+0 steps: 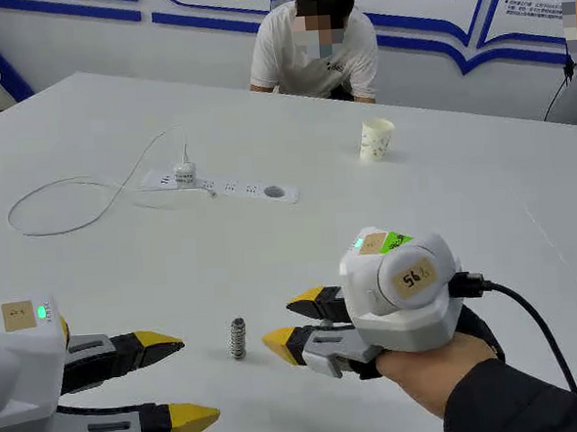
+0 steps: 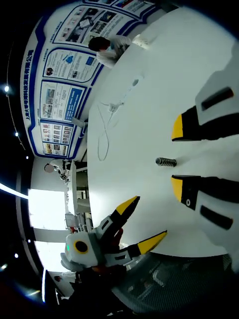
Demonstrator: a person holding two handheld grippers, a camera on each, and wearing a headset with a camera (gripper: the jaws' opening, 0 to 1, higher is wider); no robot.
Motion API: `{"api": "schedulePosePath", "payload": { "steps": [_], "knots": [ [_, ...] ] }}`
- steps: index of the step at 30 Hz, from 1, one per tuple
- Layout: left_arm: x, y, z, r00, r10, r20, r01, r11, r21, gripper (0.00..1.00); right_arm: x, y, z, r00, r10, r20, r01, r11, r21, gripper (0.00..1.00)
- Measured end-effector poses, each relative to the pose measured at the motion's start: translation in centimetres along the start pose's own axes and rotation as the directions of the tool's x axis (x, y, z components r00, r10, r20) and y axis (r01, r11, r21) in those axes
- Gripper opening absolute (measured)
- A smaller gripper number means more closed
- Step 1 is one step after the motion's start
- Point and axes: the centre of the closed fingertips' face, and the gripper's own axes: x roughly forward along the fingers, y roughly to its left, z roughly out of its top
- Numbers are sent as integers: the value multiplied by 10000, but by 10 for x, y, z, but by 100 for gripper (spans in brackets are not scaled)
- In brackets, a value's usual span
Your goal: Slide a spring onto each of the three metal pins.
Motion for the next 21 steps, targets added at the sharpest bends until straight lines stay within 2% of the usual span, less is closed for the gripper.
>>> {"api": "schedulePosePath", "payload": {
  "steps": [21],
  "knots": [
    [1, -2, 4, 10000, -61, -13, 61, 10000, 56, 53, -62, -26, -20, 9927, -1167, 298, 1153, 9923, 461, 33]
  ]
}}
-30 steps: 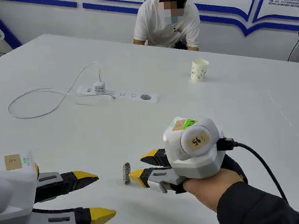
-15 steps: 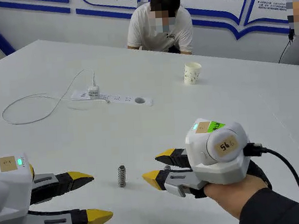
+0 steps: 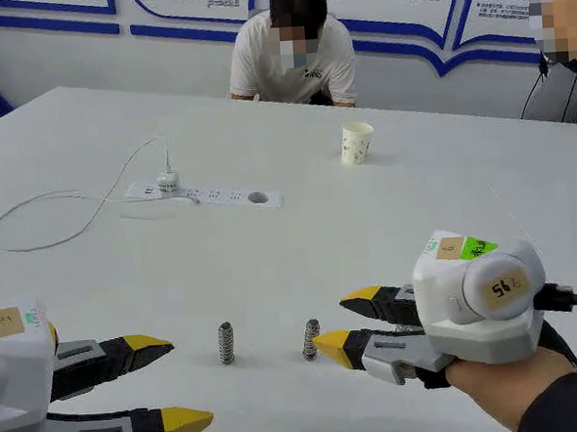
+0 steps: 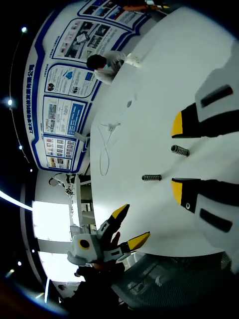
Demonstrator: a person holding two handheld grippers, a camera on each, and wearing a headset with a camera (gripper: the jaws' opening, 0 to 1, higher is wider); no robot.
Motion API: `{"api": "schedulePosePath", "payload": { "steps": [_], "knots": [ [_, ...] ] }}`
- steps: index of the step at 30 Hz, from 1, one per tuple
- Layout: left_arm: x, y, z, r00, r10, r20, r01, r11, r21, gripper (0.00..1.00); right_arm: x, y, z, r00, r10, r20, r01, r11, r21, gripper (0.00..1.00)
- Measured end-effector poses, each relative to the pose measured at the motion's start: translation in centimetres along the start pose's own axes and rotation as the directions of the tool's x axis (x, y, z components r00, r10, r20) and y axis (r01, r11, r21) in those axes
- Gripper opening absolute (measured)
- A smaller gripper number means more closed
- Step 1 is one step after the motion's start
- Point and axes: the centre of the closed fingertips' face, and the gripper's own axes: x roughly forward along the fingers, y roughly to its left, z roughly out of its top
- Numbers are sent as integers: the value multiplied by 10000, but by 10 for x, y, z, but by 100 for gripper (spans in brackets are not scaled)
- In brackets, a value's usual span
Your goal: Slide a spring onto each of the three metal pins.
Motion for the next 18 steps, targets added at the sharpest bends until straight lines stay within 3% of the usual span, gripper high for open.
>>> {"api": "schedulePosePath", "payload": {
  "steps": [5, 18],
  "knots": [
    [-1, 0, 0, 10000, 28, 6, -28, 10000, -13, 53, -12, -7, 0, 9996, -198, 190, 193, 9996, 224, 35],
    [-2, 0, -2, 10000, 94, -14, -94, 9999, -101, 55, -42, -26, -21, 9971, -738, 178, 728, 9960, 511, 40]
  ]
}}
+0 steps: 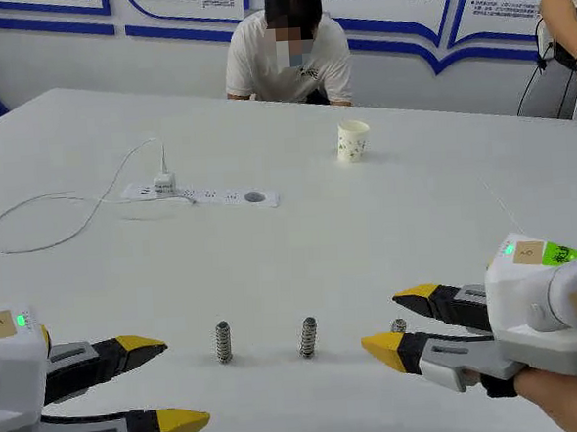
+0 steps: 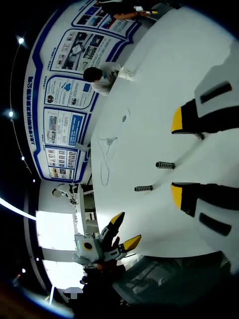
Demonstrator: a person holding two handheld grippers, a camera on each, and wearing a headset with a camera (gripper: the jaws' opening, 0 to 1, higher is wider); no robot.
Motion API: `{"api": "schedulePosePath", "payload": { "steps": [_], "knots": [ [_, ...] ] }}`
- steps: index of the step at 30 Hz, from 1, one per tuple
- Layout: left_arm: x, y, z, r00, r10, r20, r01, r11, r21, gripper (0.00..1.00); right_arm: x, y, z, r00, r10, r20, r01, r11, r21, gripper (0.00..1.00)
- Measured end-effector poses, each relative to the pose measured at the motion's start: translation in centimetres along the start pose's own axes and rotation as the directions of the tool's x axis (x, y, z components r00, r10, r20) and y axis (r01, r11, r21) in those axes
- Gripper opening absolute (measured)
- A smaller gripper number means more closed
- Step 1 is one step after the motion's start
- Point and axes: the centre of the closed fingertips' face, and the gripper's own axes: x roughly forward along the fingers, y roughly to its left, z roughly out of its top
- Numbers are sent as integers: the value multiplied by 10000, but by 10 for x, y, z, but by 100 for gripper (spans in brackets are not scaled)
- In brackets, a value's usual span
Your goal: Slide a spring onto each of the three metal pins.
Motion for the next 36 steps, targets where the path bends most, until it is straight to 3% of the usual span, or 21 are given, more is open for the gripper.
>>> {"api": "schedulePosePath", "payload": {
  "steps": [6, 22, 36],
  "knots": [
    [-1, 0, -1, 10000, 20, 11, -20, 10000, -41, 56, -10, -7, -8, 9999, -73, 128, 70, 9998, 206, 45],
    [-2, 1, -7, 9999, 55, -86, -57, 9998, -182, 58, -31, -13, -52, 9990, -366, -255, 387, 9955, 864, 55],
    [-3, 1, -9, 9999, 93, -48, -94, 9993, -352, 59, -35, -11, -54, 9988, -459, -165, 474, 9939, 998, 59]
  ]
}}
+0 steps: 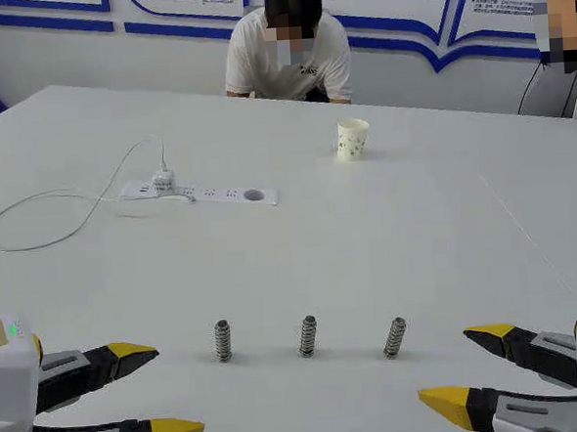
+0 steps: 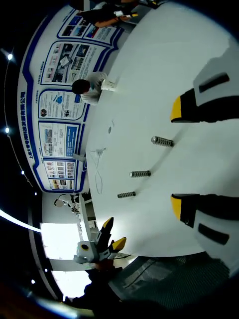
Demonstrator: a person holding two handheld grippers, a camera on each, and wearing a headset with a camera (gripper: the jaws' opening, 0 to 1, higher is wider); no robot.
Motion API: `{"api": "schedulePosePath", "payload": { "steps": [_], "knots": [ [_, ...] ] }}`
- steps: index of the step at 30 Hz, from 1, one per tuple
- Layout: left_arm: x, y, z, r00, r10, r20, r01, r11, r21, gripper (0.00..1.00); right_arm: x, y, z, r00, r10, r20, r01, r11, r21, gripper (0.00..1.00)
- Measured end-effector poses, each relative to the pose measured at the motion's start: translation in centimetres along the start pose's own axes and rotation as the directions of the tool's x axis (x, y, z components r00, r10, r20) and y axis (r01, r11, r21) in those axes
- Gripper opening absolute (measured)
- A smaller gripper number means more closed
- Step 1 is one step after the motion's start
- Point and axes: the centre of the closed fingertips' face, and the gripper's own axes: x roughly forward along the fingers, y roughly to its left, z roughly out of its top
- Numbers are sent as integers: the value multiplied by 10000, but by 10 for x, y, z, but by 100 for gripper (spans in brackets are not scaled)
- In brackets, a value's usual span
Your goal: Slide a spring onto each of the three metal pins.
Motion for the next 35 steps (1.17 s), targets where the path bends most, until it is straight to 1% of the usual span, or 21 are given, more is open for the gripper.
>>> {"api": "schedulePosePath", "payload": {
  "steps": [6, 14, 25, 35],
  "knots": [
    [-1, 1, -1, 10000, 47, 43, -47, 9999, -89, 59, 0, 2, 0, 10000, 8, 79, -7, 9999, -138, 60],
    [-2, 0, -2, 10000, 61, 13, -61, 9999, -115, 59, 1, 3, -5, 10000, 34, 27, -34, 9999, -132, 60],
    [0, 1, -3, 10000, 21, -11, -22, 9999, -111, 59, 1, 1, -4, 10000, -50, 81, 51, 10000, -85, 60],
    [-1, 1, -4, 10000, 58, -23, -58, 9999, -132, 59, 2, 2, -3, 9999, -12, 110, 13, 10000, -69, 60]
  ]
}}
